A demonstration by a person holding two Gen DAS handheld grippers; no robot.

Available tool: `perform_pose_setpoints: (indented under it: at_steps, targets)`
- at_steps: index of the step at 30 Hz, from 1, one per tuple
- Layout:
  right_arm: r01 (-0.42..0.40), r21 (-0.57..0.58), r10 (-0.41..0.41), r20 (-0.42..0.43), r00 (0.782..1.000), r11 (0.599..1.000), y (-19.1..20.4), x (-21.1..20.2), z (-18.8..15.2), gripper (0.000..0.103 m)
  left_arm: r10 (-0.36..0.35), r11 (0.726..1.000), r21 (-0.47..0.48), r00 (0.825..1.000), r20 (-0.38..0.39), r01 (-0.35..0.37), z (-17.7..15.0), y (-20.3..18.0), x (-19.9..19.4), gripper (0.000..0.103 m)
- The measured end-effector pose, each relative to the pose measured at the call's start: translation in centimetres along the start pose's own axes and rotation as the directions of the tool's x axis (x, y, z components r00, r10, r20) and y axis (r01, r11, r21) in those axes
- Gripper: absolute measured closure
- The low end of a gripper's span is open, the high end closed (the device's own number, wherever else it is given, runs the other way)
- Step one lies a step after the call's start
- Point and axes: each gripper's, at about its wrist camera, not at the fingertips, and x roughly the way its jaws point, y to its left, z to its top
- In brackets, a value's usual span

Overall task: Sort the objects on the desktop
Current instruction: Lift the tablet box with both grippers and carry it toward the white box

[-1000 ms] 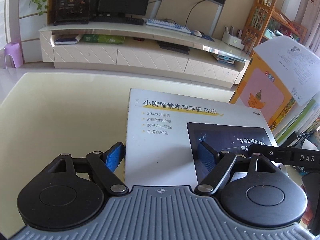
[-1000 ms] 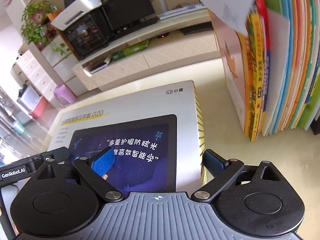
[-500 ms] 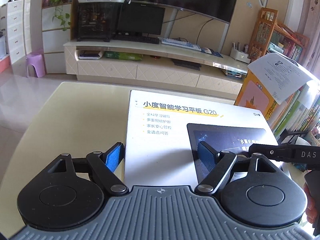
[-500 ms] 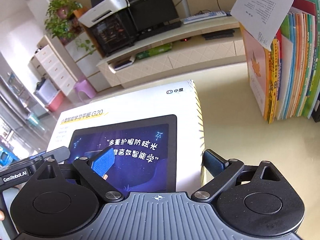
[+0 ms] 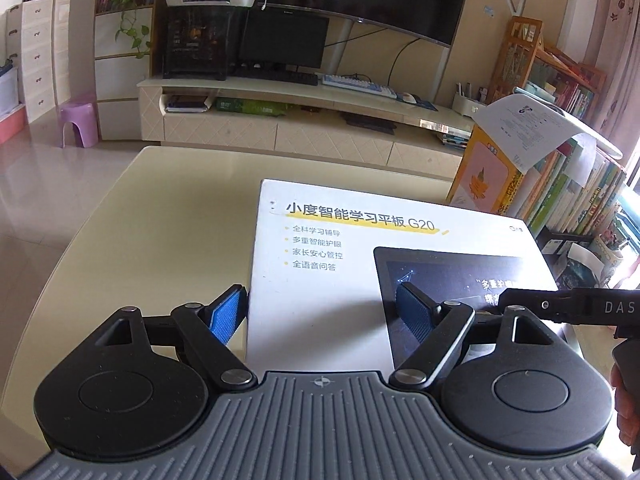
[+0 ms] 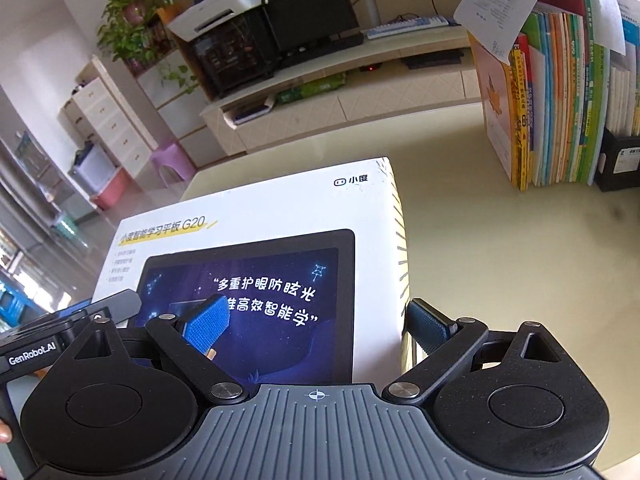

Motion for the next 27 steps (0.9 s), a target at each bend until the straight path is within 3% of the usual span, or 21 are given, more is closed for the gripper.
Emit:
perform_pose_setpoints:
  at_steps: [9, 27]
  targets:
    - [0.023, 0.003, -0.023, -0.034, 0.999, 1.0, 1.3, -3.6, -5.5, 0.006, -0.004, 1.0, 0.006, 1.0, -0.002, 0.004, -4.1, -0.1, -4.9, 0.002]
    - [0.08, 0.007, -0.079, -0.143, 0.987, 0.997, 2.0, -8.5, -17.6, 0.006, -0.023, 1.0, -0.001, 0.996, -0.087, 0.023, -17.4, -0.3, -11.9, 0.001]
